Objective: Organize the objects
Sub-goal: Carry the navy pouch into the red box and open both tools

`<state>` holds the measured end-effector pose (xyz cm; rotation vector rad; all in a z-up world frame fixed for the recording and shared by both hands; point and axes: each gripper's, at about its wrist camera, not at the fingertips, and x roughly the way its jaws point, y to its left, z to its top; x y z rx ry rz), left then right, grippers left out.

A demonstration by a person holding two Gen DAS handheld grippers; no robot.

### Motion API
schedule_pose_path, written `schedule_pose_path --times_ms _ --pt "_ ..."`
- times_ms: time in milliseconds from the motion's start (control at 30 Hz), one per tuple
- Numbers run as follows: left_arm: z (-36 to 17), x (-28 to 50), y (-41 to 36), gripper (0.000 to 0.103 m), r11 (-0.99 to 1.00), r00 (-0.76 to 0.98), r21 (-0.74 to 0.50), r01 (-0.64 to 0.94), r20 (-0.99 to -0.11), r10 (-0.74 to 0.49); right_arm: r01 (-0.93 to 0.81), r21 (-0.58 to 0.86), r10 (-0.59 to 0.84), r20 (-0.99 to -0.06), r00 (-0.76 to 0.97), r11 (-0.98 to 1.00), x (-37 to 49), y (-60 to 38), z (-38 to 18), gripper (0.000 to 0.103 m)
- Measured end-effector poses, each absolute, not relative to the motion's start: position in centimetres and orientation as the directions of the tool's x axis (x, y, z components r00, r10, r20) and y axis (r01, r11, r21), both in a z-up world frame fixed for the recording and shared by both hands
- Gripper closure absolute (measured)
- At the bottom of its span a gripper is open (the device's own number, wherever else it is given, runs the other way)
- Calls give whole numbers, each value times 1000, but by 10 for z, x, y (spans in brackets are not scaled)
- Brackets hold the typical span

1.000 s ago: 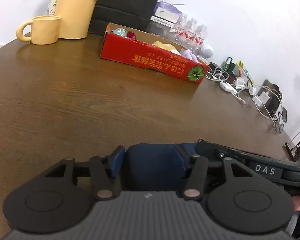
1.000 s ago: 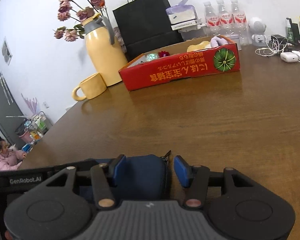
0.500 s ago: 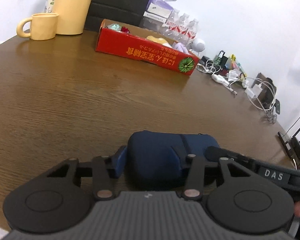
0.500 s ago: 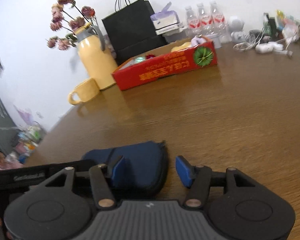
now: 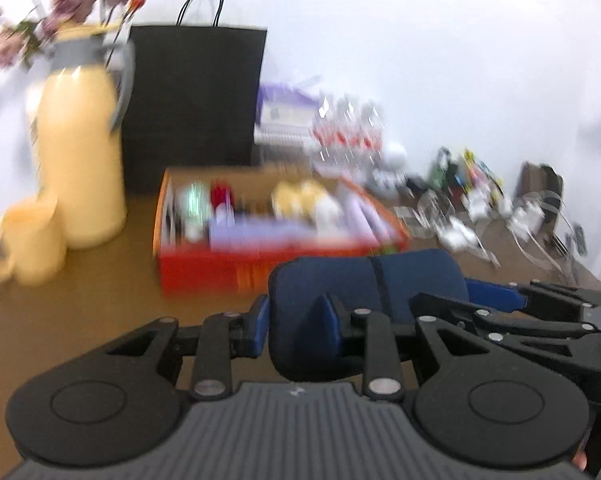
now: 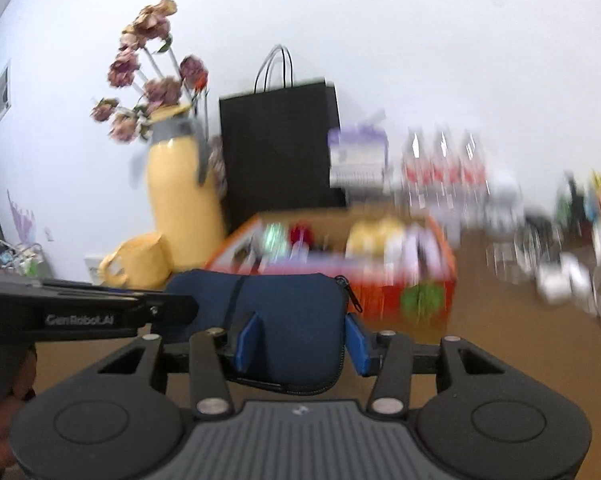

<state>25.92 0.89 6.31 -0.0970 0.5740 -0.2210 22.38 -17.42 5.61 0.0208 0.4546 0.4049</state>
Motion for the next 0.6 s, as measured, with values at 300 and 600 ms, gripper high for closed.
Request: schedule_pose_path --times_ms 300,600 --pt "39 464 33 74 967 774 -254 33 -605 -185 -304 174 348 -540 766 937 447 -144 45 57" --pt "-15 502 38 65 975 703 -219 31 -689 -177 -286 58 255 -645 720 956 500 -111 -20 57"
